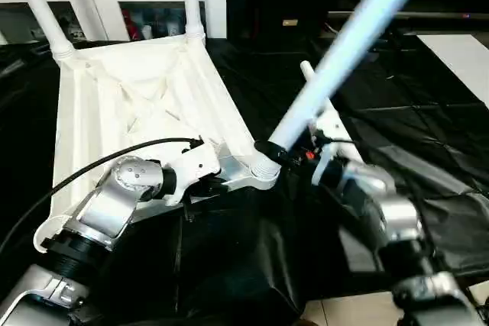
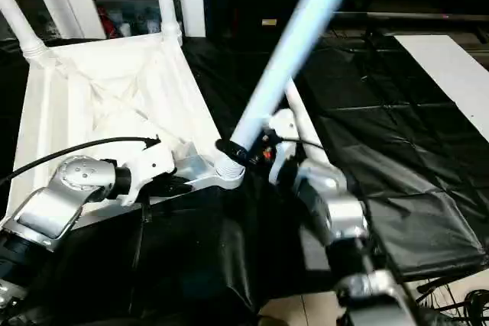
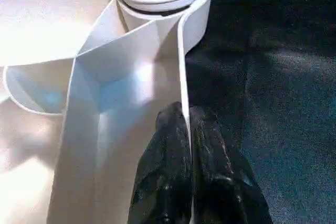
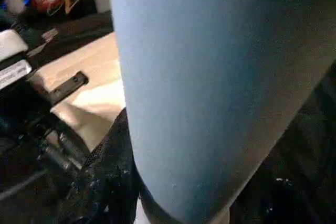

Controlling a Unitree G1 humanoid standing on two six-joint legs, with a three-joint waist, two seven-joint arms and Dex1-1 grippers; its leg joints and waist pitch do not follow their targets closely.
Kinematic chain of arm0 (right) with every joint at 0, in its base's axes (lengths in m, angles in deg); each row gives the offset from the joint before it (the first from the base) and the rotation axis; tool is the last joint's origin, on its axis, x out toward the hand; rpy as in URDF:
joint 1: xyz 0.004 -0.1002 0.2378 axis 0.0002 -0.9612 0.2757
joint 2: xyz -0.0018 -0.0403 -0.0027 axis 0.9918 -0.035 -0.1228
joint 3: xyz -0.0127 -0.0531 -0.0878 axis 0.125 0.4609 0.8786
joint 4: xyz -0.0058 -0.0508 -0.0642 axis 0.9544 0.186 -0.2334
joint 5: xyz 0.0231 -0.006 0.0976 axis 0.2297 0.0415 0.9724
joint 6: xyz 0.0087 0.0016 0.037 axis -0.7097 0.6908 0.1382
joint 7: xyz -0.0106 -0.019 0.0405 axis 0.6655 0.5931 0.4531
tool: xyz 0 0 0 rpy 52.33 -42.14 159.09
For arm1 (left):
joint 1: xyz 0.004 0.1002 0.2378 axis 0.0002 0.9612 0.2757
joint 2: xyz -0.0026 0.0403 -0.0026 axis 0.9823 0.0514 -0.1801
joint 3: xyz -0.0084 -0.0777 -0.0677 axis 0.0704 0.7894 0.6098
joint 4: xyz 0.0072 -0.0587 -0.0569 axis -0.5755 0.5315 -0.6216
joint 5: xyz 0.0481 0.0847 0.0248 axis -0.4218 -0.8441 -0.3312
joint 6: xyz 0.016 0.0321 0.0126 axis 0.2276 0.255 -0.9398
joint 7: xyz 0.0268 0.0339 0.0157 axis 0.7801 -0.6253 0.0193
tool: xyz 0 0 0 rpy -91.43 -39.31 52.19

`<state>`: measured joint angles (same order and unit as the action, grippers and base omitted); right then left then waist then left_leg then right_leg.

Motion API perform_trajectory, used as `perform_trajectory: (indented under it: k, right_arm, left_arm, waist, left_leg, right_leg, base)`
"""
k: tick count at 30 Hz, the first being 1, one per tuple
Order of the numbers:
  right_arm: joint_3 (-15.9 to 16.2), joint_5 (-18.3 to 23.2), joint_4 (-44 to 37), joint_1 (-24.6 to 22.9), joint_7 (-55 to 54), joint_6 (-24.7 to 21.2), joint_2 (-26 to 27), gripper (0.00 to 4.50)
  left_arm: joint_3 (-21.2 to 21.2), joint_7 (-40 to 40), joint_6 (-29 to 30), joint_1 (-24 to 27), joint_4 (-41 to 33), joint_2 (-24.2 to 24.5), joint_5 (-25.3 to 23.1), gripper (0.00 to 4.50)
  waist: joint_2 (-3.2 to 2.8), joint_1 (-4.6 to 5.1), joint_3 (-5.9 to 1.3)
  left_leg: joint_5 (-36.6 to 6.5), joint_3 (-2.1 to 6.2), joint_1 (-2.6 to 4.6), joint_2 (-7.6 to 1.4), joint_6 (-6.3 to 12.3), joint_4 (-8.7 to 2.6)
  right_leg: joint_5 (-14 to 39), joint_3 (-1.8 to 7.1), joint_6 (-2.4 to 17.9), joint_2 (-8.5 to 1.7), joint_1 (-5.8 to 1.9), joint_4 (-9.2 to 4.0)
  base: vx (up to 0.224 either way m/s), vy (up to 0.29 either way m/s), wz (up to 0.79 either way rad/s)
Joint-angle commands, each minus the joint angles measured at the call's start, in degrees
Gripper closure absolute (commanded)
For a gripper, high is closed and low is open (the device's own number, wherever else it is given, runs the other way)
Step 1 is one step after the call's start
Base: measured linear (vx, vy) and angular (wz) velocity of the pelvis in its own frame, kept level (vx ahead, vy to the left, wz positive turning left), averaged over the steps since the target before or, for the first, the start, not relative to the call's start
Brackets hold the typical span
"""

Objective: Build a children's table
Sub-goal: Insert table leg to table base

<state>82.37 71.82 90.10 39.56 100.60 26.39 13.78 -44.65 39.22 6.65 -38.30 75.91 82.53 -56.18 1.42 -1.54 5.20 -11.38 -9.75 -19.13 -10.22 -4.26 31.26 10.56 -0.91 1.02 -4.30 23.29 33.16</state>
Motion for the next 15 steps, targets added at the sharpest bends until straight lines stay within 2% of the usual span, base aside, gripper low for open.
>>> perform_trajectory:
  k: [1,2,3,4,5,7,8,10,12,15]
  right_arm:
    - [1.2,-2.4,2.4,0.5,2.3,-3.7,-2.1,2.66]
    - [1.5,-1.9,1.8,1.5,3.4,-4.5,-2.6,2.66]
    - [1.5,-1.9,1.8,1.5,3.6,-4.6,-2.7,2.66]
    - [2.0,-1.1,1.0,3.3,5.7,-5.9,-3.4,2.66]
    - [2.1,-1.0,0.9,3.5,6.0,-6.0,-3.5,2.66]
    - [2.6,-0.5,0.7,5.2,8.2,-6.7,-4.1,2.66]
    - [2.6,-0.4,0.7,5.3,8.3,-6.8,-4.2,2.66]
    - [2.8,-0.4,1.1,6.2,9.3,-7.2,-4.4,2.66]
    - [3.1,-0.5,1.6,6.7,9.9,-7.5,-4.6,2.66]
    - [3.5,-1.1,2.5,7.7,10.7,-7.4,-4.8,2.66]
  left_arm:
    - [-0.8,0.9,0.3,1.2,1.8,2.1,-1.9,4.50]
    - [-0.8,0.9,0.1,1.2,1.8,2.1,-1.8,4.50]
    - [-0.8,0.9,0.1,1.2,1.8,2.1,-1.8,4.50]
    - [-0.8,1.3,-0.8,1.2,1.9,2.2,-1.4,4.50]
    - [-0.8,1.3,-0.9,1.2,1.9,2.2,-1.4,4.50]
    - [-0.8,1.7,-1.3,1.2,1.8,2.1,-0.9,4.50]
    - [-0.8,1.7,-1.4,1.2,1.8,2.1,-0.9,4.50]
    - [-0.9,2.1,-1.7,1.1,1.9,2.2,-0.8,4.50]
    - [-0.9,2.4,-1.9,1.1,1.9,2.2,-0.7,4.50]
    - [-1.2,2.9,-2.1,1.0,1.9,2.3,-0.6,4.50]
  waist:
    - [-0.26,0.07,-2.68]
    - [0.02,0.04,-2.80]
    - [0.01,-0.04,-2.96]
    - [0.30,-0.01,-3.16]
    - [0.17,-0.10,-3.51]
    - [0.06,-0.13,-3.70]
    - [0.24,-0.14,-3.71]
    - [0.43,-0.15,-3.47]
    - [0.35,-0.17,-3.27]
    - [0.34,-0.14,-2.98]
  left_leg:
    - [-12.8,0.11,-0.63,-2.24,2.11,-3.77]
    - [-11.4,0.02,-0.63,-2.24,2.43,-3.60]
    - [-9.4,-0.13,-0.61,-2.21,2.86,-3.36]
    - [-6.6,-0.25,-0.76,-2.09,3.54,-3.04]
    - [-3.5,-0.28,-0.73,-1.98,4.45,-2.71]
    - [-0.2,-0.42,-0.76,-1.89,5.75,-2.31]
    - [1.9,-0.61,-1.02,-1.73,7.42,-1.92]
    - [0.7,-0.65,-1.19,-1.81,7.97,-1.93]
    - [-1.9,-0.56,-1.20,-2.01,7.27,-2.10]
    - [-5.9,-0.48,-1.02,-2.19,5.09,-2.32]
  right_leg:
    - [16.9,1.96,10.4,-2.76,-1.90,-3.89]
    - [15.0,1.92,10.9,-2.73,-2.01,-3.63]
    - [12.1,1.90,11.5,-2.68,-2.14,-3.38]
    - [8.0,1.82,12.2,-2.52,-2.34,-2.91]
    - [3.3,1.70,13.3,-2.37,-2.53,-2.27]
    - [-2.4,1.65,14.4,-2.19,-2.48,-1.68]
    - [-7.2,1.63,15.9,-2.16,-2.59,-1.23]
    - [-5.7,1.60,16.3,-2.33,-2.62,-1.40]
    - [-0.9,1.58,16.0,-2.55,-2.58,-1.70]
    - [6.6,1.67,14.8,-2.66,-2.29,-2.26]
  base:
    - [0.000,0.000,0.00]
    - [0.000,0.000,0.00]
    - [0.000,0.000,0.00]
    - [0.000,0.000,0.00]
    - [0.000,0.000,0.00]
    - [0.000,0.000,0.00]
    - [0.000,0.000,0.00]
    - [0.000,0.000,0.00]
    - [0.000,0.000,0.00]
    - [0.000,0.000,0.00]
